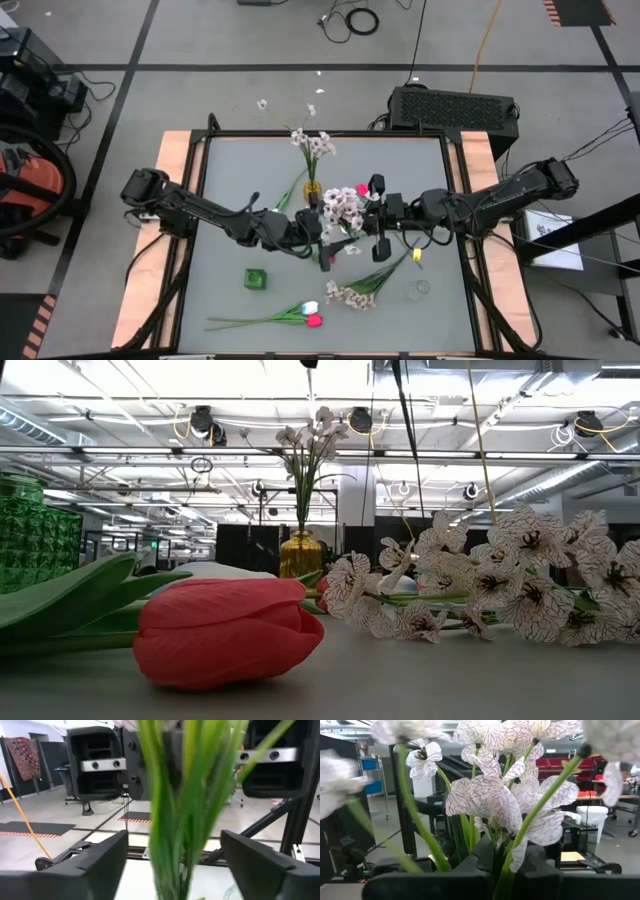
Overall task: Sort flowers into vase by color
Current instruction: Put the top white flowers into the yellow vase
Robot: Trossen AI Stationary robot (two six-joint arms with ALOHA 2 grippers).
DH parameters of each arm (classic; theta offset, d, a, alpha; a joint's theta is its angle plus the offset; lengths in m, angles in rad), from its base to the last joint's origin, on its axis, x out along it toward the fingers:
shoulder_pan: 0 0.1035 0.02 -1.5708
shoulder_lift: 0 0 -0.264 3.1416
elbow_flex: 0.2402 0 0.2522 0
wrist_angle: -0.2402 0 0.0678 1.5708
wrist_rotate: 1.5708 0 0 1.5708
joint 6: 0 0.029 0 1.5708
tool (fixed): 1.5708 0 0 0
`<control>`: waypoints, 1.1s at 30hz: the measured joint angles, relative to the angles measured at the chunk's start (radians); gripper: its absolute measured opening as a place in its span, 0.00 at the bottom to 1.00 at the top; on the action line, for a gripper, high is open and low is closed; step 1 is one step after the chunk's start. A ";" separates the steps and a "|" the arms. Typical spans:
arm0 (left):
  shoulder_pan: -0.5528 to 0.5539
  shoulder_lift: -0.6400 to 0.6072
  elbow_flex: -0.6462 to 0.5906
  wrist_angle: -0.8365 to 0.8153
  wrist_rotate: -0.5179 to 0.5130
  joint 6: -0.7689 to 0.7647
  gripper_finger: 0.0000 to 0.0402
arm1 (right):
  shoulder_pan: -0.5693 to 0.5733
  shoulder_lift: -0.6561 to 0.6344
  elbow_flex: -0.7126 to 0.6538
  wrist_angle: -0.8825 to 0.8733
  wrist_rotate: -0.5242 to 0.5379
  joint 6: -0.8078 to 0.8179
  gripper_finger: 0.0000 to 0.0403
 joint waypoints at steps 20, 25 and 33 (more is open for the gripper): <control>-0.004 -0.050 0.000 -0.073 0.001 0.025 0.11 | 0.000 0.000 0.000 -0.036 0.001 0.006 0.03; -0.004 -0.050 -0.001 -0.094 0.015 0.025 0.03 | -0.008 -0.006 0.000 -0.068 -0.005 0.059 0.15; -0.002 -0.109 -0.002 -0.199 0.025 0.025 0.07 | -0.016 -0.088 0.000 -0.223 -0.004 0.108 0.47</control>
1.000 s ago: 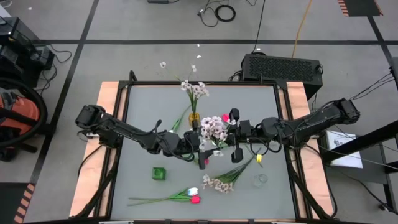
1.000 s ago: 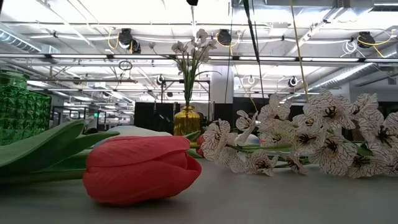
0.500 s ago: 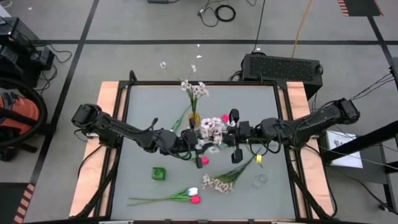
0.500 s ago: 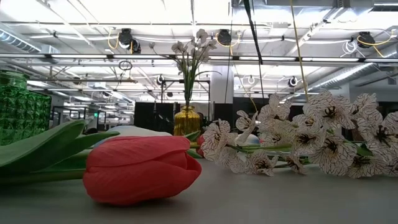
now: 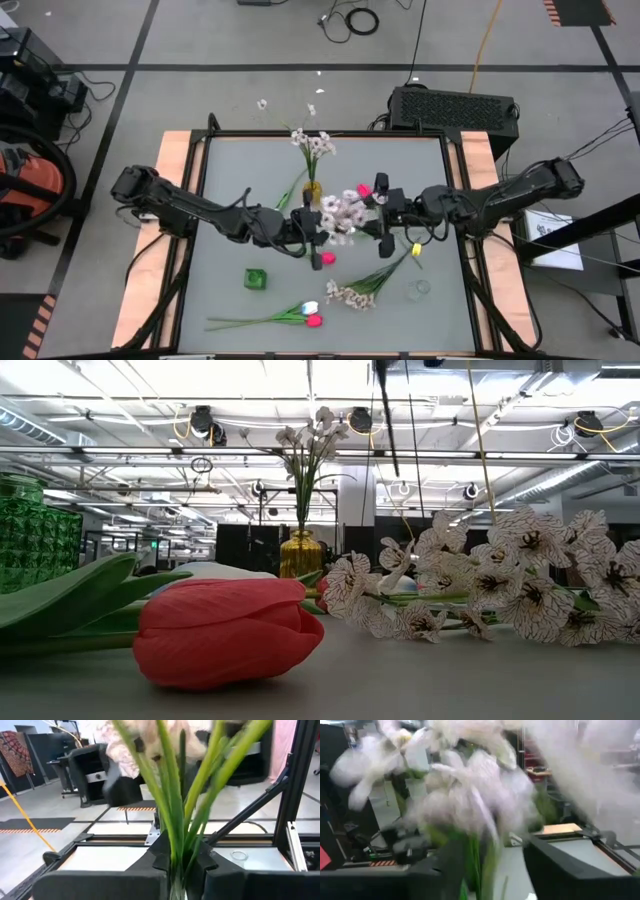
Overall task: Sort flowers into vase by color
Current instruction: Put the top white flowers into the yellow vase
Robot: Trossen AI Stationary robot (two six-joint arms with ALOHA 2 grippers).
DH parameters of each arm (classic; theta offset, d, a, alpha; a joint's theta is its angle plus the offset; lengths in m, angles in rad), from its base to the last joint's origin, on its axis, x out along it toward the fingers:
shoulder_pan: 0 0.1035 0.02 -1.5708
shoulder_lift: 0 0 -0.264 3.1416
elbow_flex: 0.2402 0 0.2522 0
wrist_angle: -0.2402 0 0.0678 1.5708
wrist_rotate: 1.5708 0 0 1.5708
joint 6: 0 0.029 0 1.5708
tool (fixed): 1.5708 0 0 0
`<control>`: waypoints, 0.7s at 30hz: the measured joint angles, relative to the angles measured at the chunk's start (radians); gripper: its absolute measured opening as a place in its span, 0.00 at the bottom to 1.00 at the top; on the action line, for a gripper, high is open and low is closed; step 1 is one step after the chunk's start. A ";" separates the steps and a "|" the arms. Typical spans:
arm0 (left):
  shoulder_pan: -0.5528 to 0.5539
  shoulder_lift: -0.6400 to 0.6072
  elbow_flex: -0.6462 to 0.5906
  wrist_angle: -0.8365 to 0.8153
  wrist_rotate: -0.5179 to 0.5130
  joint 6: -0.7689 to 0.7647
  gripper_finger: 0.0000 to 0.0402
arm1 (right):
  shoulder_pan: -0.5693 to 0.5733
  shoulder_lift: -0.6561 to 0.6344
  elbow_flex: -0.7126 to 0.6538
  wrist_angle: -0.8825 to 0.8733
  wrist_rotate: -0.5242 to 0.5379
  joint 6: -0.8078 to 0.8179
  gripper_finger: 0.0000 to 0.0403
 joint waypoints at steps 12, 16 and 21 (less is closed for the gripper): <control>-0.026 -0.211 -0.010 -0.352 -0.161 -0.030 0.08 | 0.000 -0.156 0.000 -0.300 0.002 0.015 0.72; -0.010 -0.276 -0.086 -0.314 -0.242 0.020 0.08 | 0.000 -0.166 0.000 -0.348 0.002 0.017 0.72; 0.074 -0.352 -0.228 -0.179 -0.245 0.037 0.08 | 0.000 -0.166 0.000 -0.352 0.002 0.004 0.70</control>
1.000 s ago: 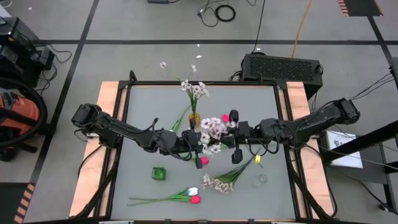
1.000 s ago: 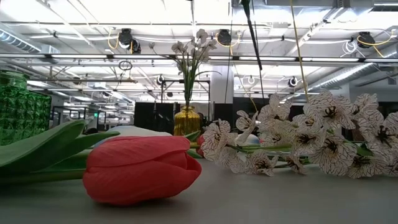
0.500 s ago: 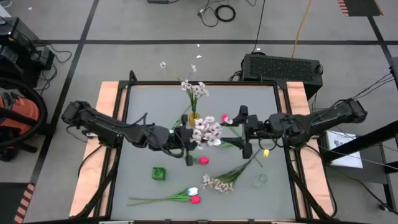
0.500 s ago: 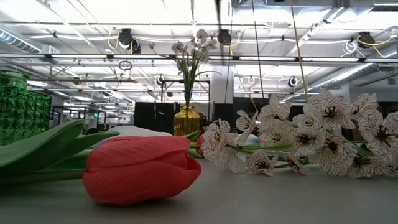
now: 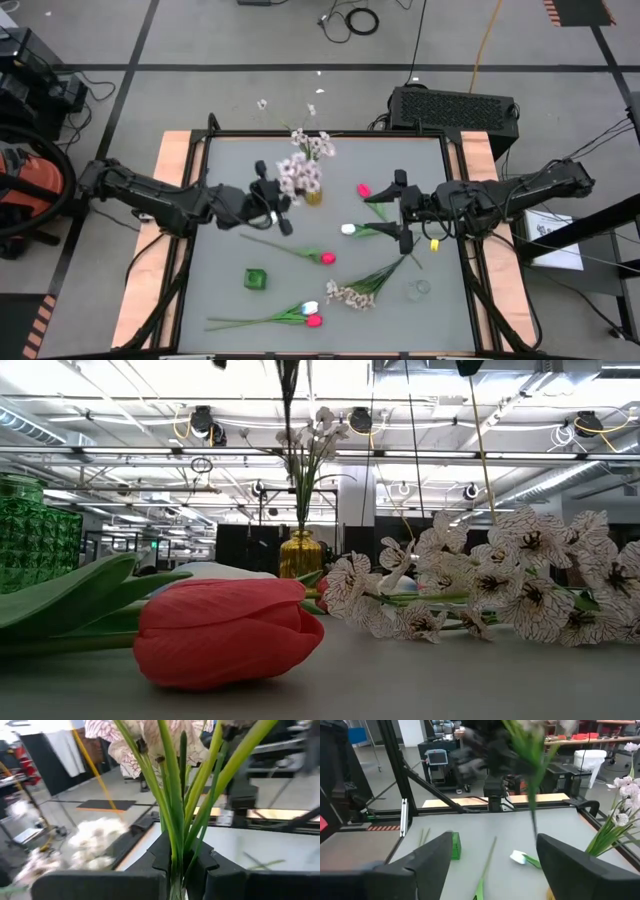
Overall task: Sort flowers into vase by color
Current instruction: Put the top white flowers into the yellow vase
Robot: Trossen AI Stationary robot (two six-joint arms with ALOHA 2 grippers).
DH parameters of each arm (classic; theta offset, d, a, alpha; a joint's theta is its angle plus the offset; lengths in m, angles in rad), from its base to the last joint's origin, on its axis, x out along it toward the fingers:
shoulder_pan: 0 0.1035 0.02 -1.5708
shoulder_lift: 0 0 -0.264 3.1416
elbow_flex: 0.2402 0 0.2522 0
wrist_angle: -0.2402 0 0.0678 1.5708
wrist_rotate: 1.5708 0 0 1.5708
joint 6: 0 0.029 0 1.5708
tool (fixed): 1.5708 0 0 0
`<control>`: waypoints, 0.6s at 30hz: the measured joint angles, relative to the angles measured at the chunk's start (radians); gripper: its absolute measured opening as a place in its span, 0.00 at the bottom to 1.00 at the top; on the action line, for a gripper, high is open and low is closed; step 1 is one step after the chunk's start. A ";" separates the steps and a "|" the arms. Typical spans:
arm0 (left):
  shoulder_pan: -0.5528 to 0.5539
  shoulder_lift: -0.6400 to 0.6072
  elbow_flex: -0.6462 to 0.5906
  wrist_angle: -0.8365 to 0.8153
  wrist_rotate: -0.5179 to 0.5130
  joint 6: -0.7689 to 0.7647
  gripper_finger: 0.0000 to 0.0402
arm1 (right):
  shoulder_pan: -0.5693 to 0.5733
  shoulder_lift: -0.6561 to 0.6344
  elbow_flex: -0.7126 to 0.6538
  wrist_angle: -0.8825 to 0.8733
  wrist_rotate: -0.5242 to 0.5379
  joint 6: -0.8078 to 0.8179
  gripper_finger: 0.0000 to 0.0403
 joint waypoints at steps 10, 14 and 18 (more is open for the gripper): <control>0.198 -0.029 -0.204 0.247 0.193 -0.045 0.08 | -0.026 0.002 0.000 -0.002 0.000 -0.001 0.67; 0.243 -0.028 -0.246 0.299 0.198 -0.061 0.08 | -0.026 0.016 0.000 -0.002 0.000 -0.003 0.67; 0.277 -0.029 -0.279 0.378 0.221 -0.072 0.08 | -0.035 0.026 0.000 -0.002 0.002 -0.013 0.67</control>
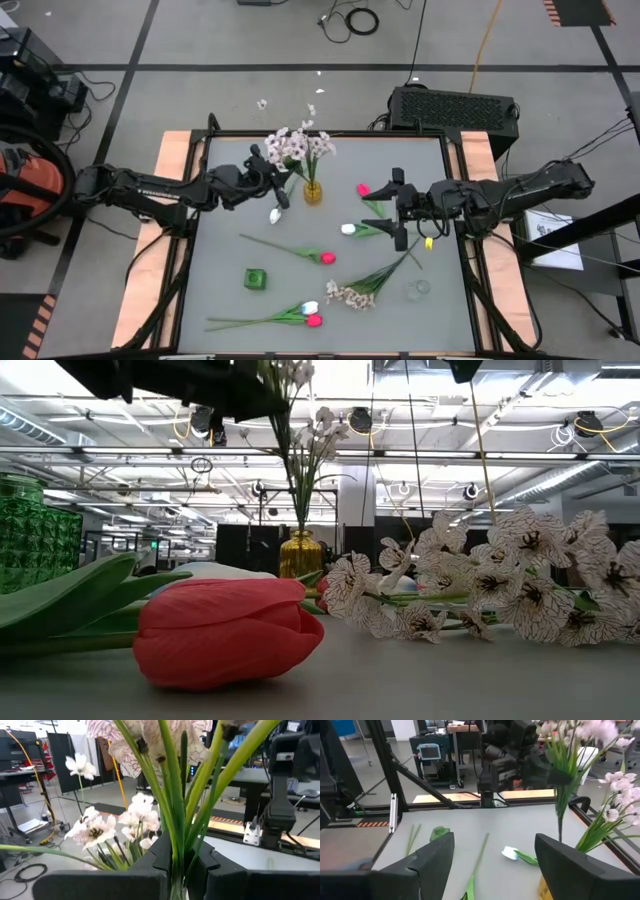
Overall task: Sort flowers into vase by color
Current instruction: Put the top white flowers into the yellow vase
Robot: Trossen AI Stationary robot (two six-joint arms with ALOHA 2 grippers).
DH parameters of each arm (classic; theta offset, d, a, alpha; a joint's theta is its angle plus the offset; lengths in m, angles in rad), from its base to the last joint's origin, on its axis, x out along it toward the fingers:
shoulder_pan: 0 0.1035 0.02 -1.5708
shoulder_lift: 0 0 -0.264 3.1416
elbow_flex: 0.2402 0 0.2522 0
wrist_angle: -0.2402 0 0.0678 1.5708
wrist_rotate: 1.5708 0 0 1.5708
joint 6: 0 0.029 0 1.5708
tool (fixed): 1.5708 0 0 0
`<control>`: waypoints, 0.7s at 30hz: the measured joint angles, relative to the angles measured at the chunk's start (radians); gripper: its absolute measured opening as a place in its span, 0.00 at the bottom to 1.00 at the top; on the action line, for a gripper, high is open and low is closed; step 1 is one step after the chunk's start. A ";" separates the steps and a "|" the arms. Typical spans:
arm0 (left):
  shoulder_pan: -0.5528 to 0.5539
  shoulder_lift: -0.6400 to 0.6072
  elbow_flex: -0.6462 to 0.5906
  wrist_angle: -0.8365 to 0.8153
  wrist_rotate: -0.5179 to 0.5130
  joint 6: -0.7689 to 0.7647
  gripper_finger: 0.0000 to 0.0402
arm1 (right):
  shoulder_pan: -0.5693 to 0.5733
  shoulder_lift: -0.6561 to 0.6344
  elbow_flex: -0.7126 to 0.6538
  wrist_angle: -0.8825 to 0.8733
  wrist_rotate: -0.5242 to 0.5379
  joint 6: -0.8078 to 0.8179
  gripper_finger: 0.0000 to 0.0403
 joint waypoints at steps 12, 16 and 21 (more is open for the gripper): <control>0.017 0.014 -0.047 0.071 0.006 -0.026 0.08 | -0.012 0.005 0.000 0.000 -0.002 0.012 0.67; 0.027 0.030 -0.047 0.081 0.006 -0.027 0.08 | -0.012 0.005 0.000 -0.001 -0.002 0.013 0.67; 0.029 0.029 -0.047 0.076 0.005 -0.050 0.08 | -0.012 0.005 0.000 -0.001 -0.002 0.010 0.67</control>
